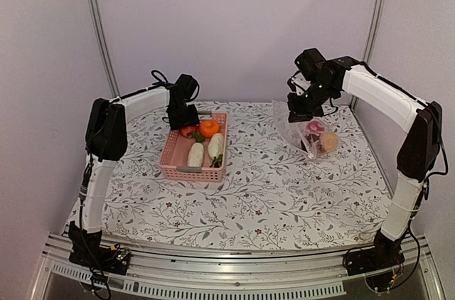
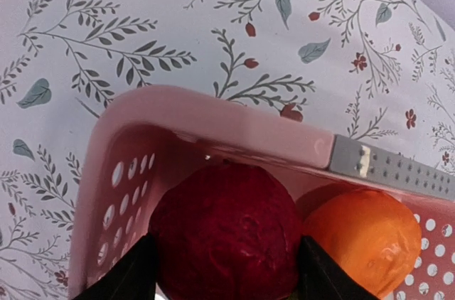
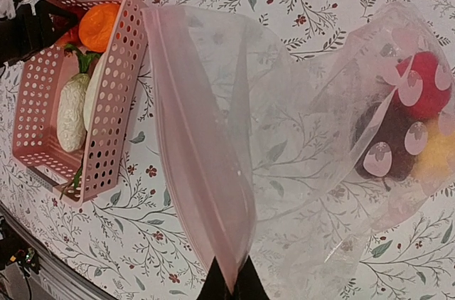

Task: Place the food in the zip-top bag and seal the zipper
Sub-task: Pick up the fake fruit from the bin, then place the fake fruit in the zipper food storage bag.

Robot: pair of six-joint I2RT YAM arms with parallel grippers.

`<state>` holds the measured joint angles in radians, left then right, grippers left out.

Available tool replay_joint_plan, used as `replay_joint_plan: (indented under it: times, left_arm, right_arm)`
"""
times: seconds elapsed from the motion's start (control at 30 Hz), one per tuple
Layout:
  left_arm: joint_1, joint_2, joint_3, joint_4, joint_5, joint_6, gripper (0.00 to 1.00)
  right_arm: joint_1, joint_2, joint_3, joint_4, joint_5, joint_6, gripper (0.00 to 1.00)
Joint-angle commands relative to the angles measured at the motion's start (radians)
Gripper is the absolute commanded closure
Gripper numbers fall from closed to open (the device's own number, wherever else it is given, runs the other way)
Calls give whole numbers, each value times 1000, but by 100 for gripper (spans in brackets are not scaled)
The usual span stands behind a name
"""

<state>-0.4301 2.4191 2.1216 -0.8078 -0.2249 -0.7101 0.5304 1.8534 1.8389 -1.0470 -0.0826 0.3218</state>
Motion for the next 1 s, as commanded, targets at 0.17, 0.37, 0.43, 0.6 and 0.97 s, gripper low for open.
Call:
replay_joint_plan:
  times: [0.17, 0.37, 0.43, 0.6, 0.97]
  left_arm:
    - [-9, -247, -74, 5, 62, 4, 53]
    - [-35, -408, -197, 113, 188, 42, 53]
    - [-47, -453, -239, 184, 280, 71, 53]
    - [-108, -542, -313, 347, 487, 123, 53]
    - [-243, -537, -341, 560, 865, 170, 57]
  right_arm:
    - [8, -83, -77, 39, 20, 23, 100]
    - [8, -92, -81, 46, 3, 29, 100]
    - [8, -90, -69, 42, -6, 30, 100]
    - [17, -89, -58, 41, -35, 33, 100]
    - [31, -33, 49, 48, -124, 53, 100]
